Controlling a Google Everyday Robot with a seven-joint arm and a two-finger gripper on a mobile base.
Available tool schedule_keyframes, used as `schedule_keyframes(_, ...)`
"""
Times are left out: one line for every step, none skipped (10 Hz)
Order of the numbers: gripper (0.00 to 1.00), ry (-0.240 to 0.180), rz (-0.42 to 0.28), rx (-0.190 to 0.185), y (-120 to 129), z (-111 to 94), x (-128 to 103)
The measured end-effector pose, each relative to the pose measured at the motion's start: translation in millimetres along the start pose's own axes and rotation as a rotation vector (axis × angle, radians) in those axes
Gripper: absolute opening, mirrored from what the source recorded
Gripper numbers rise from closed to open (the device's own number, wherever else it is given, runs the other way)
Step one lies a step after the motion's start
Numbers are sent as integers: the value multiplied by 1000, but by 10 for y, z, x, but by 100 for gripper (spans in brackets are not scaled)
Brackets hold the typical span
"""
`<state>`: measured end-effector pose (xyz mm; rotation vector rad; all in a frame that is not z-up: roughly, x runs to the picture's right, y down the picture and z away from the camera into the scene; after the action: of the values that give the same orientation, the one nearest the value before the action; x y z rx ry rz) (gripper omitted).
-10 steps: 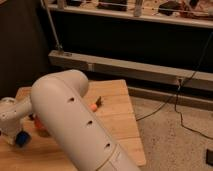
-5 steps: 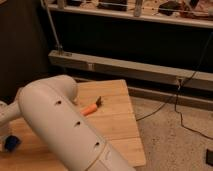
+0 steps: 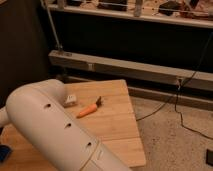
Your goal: Wipe the white sponge on the table
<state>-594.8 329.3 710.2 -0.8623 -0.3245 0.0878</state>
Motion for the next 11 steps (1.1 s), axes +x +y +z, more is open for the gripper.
schedule_keyframes(37,-13,-27,-20,135,-1,-42)
schedule_keyframes(37,-18,-38,-39,233,32,-22)
schedule_keyframes(37,-20,-40,-55,301,66,13)
schedule_keyframes(37,-25,-38,-83,413,123,82)
schedule_keyframes(37,-31,-35,-98,465,142,108)
schedule_keyframes(37,-40,-33,-114,524,147,141)
schedule_keyframes(37,-43,-36,-121,567,138,178)
schedule_keyframes(37,-44,-35,-127,620,119,238)
schedule_keyframes(37,-41,-27,-131,647,115,302)
schedule_keyframes(37,-36,-11,-137,683,117,404)
schedule_keyframes(37,-37,4,-142,712,117,467)
